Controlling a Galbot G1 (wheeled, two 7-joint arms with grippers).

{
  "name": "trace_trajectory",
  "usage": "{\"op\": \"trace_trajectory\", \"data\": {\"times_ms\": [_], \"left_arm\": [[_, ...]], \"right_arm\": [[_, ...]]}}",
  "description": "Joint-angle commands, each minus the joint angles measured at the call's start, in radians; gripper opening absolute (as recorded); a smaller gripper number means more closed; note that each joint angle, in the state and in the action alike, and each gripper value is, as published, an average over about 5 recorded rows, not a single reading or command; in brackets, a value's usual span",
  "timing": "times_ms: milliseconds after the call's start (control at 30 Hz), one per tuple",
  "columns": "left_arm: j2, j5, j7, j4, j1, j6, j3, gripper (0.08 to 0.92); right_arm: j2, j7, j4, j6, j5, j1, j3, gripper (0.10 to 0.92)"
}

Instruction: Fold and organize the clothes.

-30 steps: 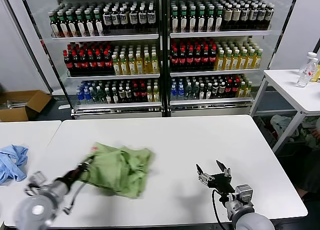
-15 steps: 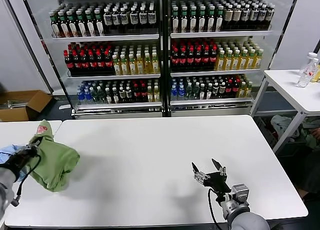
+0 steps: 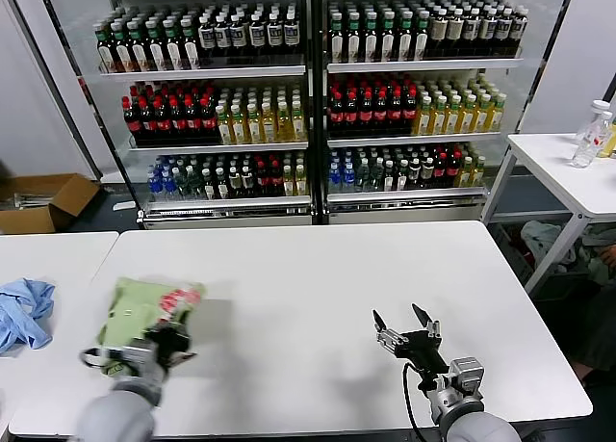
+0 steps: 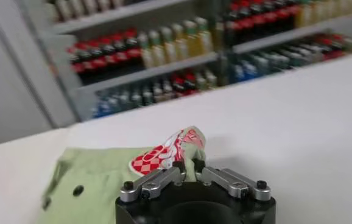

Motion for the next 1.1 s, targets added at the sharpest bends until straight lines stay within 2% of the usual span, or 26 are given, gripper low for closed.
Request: {"op": "trace_trajectory", "data": {"times_ms": [33, 133, 233, 333, 433, 567, 700, 900, 1000, 1100], "left_arm": [[-0.217, 0.072, -0.106, 0.041, -0.19, 0.017, 0.427, 0.114], [-0.25, 0.059, -0.107, 0.061, -0.203, 0.008, 0.452, 0.114], [-0.266, 0.075, -0.071, 0.08, -0.191, -0.041, 0.457, 0.115], [-0.277, 0.063, -0.025, 0.051, -0.167, -0.112, 0.442, 0.154], [-0.278, 0.005, 0.002, -0.027, -0.137, -0.146, 0.407, 0.236], [-0.231, -0.057, 0.005, -0.149, -0.06, -0.191, 0.321, 0.349], [-0.181, -0.15, -0.015, -0.232, 0.032, -0.245, 0.151, 0.47], [-0.139, -0.111, -0.045, -0.166, 0.103, -0.361, -0.167, 0.643], [-0.131, -0.104, -0.066, -0.151, 0.13, -0.364, -0.23, 0.729], [-0.143, -0.091, -0.075, -0.144, 0.15, -0.365, -0.237, 0.796]], "right_arm": [[0.006, -0.001, 0.009, 0.0, -0.01, -0.008, 0.01, 0.823], [0.006, 0.0, 0.001, -0.005, -0.009, 0.011, -0.001, 0.823], [0.004, 0.001, -0.002, -0.011, -0.005, 0.031, -0.014, 0.823], [-0.005, -0.005, -0.003, -0.018, 0.012, 0.051, -0.032, 0.823], [-0.005, -0.002, -0.011, -0.026, 0.073, 0.091, -0.066, 0.823], [0.024, 0.042, -0.046, -0.038, 0.178, 0.191, -0.167, 0.823], [0.087, 0.139, -0.13, -0.065, 0.286, 0.337, -0.336, 0.823], [0.233, 0.278, -0.338, -0.124, 0.45, 0.559, -0.536, 0.823], [0.286, 0.31, -0.431, -0.143, 0.501, 0.613, -0.575, 0.823], [0.33, 0.331, -0.503, -0.164, 0.525, 0.636, -0.596, 0.823]]}}
